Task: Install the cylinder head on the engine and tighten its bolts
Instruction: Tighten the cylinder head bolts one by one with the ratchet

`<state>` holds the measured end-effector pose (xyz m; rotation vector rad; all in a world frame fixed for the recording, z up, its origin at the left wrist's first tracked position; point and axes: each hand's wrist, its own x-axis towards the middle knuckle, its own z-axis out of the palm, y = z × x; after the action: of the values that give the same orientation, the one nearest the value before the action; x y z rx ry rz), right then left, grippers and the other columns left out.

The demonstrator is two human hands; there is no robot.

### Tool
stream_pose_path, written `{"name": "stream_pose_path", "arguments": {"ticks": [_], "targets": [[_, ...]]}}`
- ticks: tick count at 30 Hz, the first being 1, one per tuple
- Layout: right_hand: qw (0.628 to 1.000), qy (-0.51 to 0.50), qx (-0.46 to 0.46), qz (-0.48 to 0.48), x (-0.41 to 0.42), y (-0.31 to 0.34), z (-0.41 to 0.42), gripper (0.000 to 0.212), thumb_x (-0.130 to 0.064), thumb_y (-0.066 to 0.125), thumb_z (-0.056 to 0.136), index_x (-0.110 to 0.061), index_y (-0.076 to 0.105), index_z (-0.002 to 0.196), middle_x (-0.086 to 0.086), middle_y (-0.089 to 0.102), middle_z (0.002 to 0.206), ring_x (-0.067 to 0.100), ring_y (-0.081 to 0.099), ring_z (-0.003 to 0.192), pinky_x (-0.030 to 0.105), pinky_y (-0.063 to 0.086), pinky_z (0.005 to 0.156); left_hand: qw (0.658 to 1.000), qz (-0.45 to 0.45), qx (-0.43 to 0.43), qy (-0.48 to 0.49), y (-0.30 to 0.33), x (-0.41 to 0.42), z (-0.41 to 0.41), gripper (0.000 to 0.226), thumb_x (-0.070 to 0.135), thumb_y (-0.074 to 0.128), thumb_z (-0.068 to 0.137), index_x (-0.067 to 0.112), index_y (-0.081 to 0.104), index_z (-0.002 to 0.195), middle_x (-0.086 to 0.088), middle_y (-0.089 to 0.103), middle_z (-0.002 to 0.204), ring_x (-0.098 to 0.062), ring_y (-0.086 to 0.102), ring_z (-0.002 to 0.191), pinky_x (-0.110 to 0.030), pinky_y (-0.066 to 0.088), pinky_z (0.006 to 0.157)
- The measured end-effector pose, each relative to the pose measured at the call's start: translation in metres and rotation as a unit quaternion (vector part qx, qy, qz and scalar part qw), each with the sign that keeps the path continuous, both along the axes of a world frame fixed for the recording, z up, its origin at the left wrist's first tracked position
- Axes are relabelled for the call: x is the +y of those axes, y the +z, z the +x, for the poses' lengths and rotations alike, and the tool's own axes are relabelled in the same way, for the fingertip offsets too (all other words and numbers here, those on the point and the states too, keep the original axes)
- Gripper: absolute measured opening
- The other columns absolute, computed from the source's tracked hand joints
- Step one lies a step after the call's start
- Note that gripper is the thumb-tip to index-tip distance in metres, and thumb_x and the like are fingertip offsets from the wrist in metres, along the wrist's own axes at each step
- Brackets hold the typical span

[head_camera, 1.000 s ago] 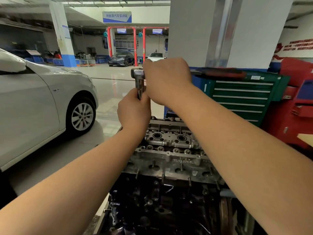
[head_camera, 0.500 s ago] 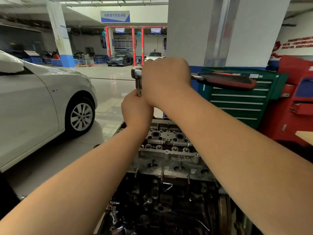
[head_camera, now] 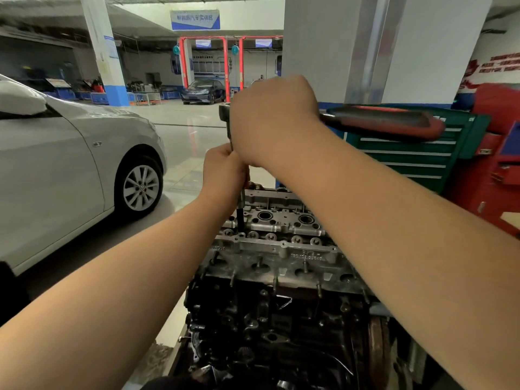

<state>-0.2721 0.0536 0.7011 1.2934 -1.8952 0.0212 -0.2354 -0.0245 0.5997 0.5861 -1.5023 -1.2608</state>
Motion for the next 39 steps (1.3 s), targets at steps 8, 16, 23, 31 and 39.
{"name": "stream_pose_path", "arguments": {"ticks": [8, 16, 23, 31, 39], "targets": [[0.938, 0.221, -0.266, -0.02, -0.023, -0.014, -0.051, 0.027, -0.006, 0.051, 0.087, -0.029, 0.053, 0.102, -0.002, 0.058, 0.088, 0.027, 0.053, 0.094, 0.044, 0.038, 0.093, 0.999, 0.024, 0.03, 0.027, -0.004, 0.0, -0.005, 0.032, 0.034, 0.074, 0.083, 0.011, 0.054, 0.072, -0.013, 0.039, 0.064, -0.019, 0.035, 0.055, -0.024, 0.027, 0.045], [0.993, 0.047, -0.094, -0.058, -0.019, -0.012, -0.035, 0.021, -0.021, 0.052, 0.093, -0.022, 0.042, 0.075, -0.006, 0.04, 0.067, 0.022, 0.043, 0.063, 0.04, 0.032, 0.08, 0.992, 0.024, 0.039, 0.117, -0.023, 0.005, -0.023, 0.042, 0.03, 0.058, 0.085, 0.028, 0.031, 0.052, 0.009, 0.028, 0.053, -0.011, 0.023, 0.053, -0.032, 0.02, 0.055], [0.995, 0.06, -0.03, -0.08, -0.009, -0.011, -0.036, 0.02, -0.02, 0.056, 0.088, -0.022, 0.044, 0.072, -0.004, 0.041, 0.067, 0.024, 0.04, 0.059, 0.033, 0.029, 0.059, 0.994, 0.022, -0.057, -0.085, -0.016, -0.014, -0.007, 0.04, 0.026, 0.058, 0.087, 0.018, 0.047, 0.049, -0.003, 0.041, 0.046, -0.018, 0.038, 0.039, -0.028, 0.037, 0.049], [0.959, 0.167, -0.228, 0.028, -0.022, -0.002, -0.046, 0.016, -0.008, 0.048, 0.093, -0.024, 0.052, 0.09, -0.002, 0.052, 0.083, 0.031, 0.057, 0.094, 0.04, 0.039, 0.083, 0.991, 0.009, -0.048, -0.124, -0.017, -0.012, -0.002, 0.061, 0.037, 0.062, 0.099, 0.017, 0.042, 0.045, -0.008, 0.038, 0.041, -0.02, 0.033, 0.035, -0.025, 0.033, 0.043], [0.999, 0.026, -0.011, -0.025, 0.002, -0.006, -0.029, 0.017, -0.011, 0.054, 0.092, -0.015, 0.05, 0.076, 0.002, 0.041, 0.068, 0.025, 0.045, 0.064, 0.039, 0.039, 0.072, 0.999, 0.006, -0.024, -0.029, -0.023, -0.008, -0.001, 0.051, 0.055, 0.074, 0.078, 0.007, 0.058, 0.072, -0.01, 0.058, 0.053, -0.017, 0.045, 0.039, -0.024, 0.034, 0.04]]}}
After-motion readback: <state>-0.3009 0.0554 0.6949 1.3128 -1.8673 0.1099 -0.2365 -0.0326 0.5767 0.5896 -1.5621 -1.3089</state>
